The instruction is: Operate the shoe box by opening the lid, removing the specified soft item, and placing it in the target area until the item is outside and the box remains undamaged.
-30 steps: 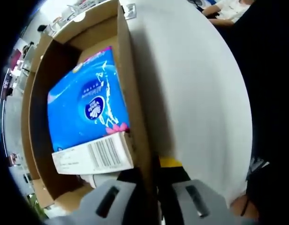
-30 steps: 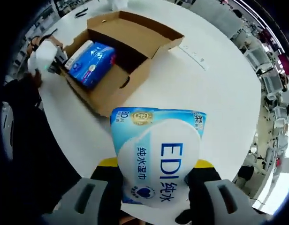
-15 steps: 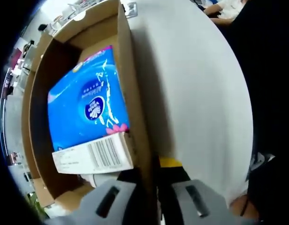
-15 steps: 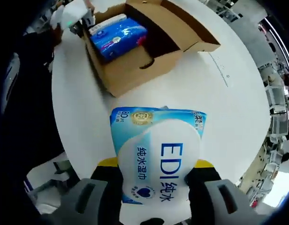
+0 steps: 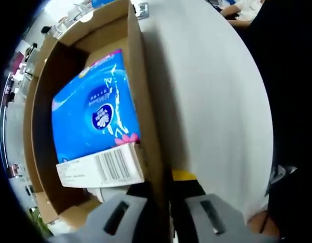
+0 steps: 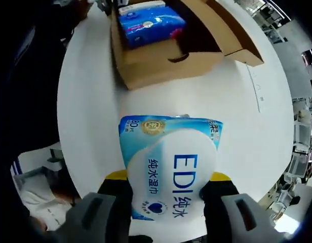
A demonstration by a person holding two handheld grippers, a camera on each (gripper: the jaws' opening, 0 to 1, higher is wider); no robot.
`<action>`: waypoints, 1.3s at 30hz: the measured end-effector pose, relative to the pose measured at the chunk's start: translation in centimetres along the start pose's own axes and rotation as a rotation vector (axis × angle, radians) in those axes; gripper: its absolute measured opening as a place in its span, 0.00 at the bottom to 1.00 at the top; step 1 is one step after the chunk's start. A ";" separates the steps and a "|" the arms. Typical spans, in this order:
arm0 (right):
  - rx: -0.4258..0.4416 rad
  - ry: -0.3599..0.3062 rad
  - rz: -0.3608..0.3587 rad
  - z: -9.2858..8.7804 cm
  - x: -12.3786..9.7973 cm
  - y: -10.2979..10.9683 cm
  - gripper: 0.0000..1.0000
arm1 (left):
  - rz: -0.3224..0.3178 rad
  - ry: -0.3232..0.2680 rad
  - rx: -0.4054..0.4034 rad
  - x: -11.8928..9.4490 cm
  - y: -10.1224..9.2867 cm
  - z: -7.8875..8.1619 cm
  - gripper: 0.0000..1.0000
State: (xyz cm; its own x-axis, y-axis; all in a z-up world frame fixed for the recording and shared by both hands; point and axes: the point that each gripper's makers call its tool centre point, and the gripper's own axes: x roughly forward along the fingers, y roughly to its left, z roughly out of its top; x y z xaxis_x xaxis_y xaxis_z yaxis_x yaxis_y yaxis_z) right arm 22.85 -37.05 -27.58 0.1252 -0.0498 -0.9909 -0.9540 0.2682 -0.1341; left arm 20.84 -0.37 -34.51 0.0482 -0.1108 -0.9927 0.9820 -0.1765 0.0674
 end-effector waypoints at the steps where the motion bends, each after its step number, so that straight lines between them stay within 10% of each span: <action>1: -0.006 0.002 0.000 0.0 0.3 0.0 0.55 | 0.000 0.000 0.000 0.0 0.0 0.0 0.04; 39: -0.165 0.044 0.084 -0.6 5.8 0.2 0.60 | -0.006 -0.002 -0.003 0.3 0.0 0.3 0.04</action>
State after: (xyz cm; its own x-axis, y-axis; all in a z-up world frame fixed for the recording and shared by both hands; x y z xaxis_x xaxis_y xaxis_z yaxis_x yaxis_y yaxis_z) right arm 23.22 -37.85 -33.31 0.0345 -0.0771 -0.9964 -0.9928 0.1119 -0.0430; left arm 20.78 -0.72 -34.77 0.0420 -0.1120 -0.9928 0.9828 -0.1744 0.0612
